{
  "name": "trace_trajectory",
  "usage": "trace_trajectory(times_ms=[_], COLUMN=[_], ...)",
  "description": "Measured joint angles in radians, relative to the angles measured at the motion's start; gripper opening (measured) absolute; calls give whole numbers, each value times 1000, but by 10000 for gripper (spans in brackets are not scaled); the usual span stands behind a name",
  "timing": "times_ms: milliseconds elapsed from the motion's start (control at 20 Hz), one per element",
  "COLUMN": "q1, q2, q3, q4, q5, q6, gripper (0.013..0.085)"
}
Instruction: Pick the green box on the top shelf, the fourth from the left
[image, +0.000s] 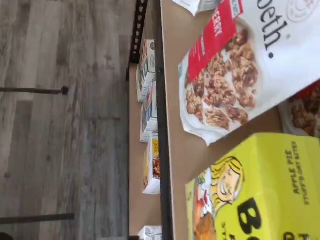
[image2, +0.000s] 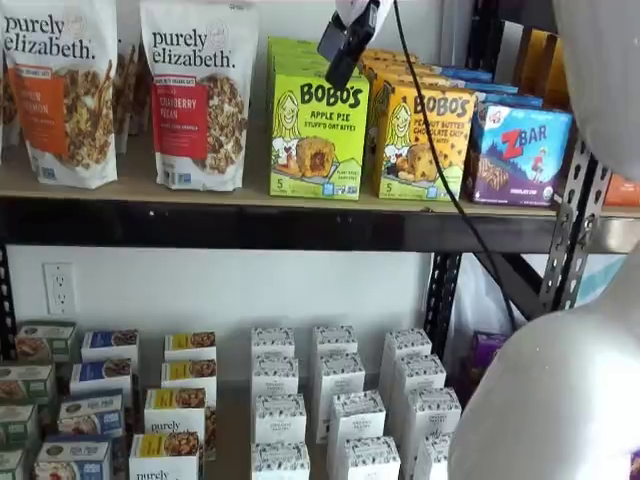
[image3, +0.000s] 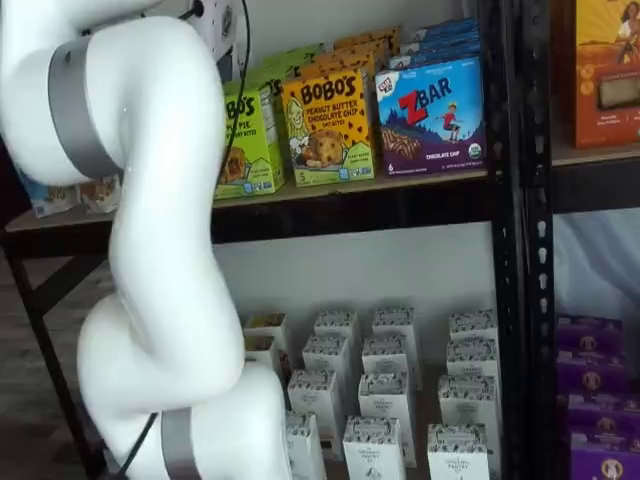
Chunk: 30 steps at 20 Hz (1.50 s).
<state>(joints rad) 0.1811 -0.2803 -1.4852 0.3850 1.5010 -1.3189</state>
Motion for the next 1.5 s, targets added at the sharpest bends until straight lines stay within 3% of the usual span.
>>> trace_trajectory(times_ms=[400,800,1500], q1=[-31,-30,-14], q2=[45,80,135], q3=[-34,-61,-94], q4=[-2,-8,-83], q5=[9,2,18], q6=[-34,-38,-38], gripper=[850,850,850])
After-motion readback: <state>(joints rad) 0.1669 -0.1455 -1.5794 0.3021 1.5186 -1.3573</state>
